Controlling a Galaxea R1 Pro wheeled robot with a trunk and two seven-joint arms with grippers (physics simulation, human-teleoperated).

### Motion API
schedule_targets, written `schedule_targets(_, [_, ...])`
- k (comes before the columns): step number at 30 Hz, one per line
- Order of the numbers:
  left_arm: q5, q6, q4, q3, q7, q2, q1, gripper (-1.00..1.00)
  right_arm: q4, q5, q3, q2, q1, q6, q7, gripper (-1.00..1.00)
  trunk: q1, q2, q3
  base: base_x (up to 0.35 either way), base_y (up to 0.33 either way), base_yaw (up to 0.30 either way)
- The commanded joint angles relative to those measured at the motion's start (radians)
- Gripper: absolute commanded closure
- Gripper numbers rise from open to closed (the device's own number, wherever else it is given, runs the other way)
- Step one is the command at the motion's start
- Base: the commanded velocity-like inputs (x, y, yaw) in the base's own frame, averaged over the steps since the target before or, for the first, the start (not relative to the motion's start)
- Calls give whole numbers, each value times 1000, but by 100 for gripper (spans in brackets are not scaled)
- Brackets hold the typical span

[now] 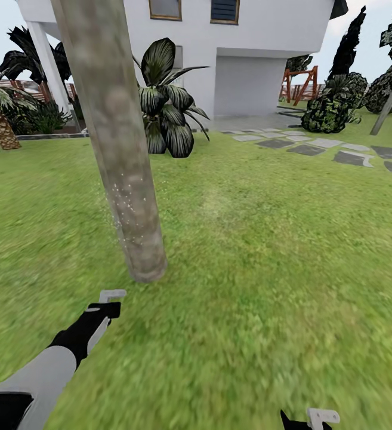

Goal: In the garden, pick up the pesticide atomizer on the floor and spray pesticide onto both trees until each tree trunk is fully covered.

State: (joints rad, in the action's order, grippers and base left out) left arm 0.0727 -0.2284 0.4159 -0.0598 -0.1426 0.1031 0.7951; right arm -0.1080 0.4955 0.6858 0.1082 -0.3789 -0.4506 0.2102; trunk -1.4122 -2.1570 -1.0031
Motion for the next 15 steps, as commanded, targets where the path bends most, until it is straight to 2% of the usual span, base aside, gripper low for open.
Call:
schedule_targets(1, [1,4,2,0,1,0,0,100,0,0,0,0,0,1,0,-100,0,0,0,0,0,0])
schedule_targets(5, [5,81,-3,0,-1,-3,-2,100,1,0,0,1,0,1,0,-100,0,0,0,96,-78,0])
schedule_targets(10, [6,90,-8,0,-3,-6,-2,100,1,0,1,0,0,1,1,-100,0,0,0,207,-194,0])
schedule_targets(15, [5,89,-11,0,-9,-22,-2,100,0,0,2,-1,0,1,0,-100,0,0,0,227,-201,57])
